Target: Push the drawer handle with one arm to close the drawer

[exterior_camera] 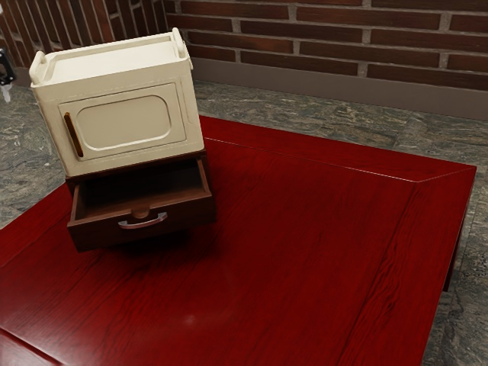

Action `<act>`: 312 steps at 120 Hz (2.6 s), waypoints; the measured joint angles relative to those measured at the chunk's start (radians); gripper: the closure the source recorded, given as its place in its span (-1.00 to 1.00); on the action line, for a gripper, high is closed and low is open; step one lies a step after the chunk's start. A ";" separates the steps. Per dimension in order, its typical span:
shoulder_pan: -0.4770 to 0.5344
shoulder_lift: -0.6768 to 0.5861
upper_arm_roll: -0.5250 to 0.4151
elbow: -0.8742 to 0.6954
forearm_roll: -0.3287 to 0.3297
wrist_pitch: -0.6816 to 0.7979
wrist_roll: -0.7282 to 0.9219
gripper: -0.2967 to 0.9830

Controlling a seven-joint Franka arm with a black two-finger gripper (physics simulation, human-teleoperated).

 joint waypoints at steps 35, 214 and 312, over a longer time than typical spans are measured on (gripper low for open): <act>-0.104 -0.081 -0.061 0.131 0.018 -0.007 -0.007 -0.54; -0.127 -0.267 -0.409 -0.674 -0.109 0.214 -0.271 0.69; -0.111 -0.176 -0.478 -0.821 -0.087 0.567 -0.565 0.69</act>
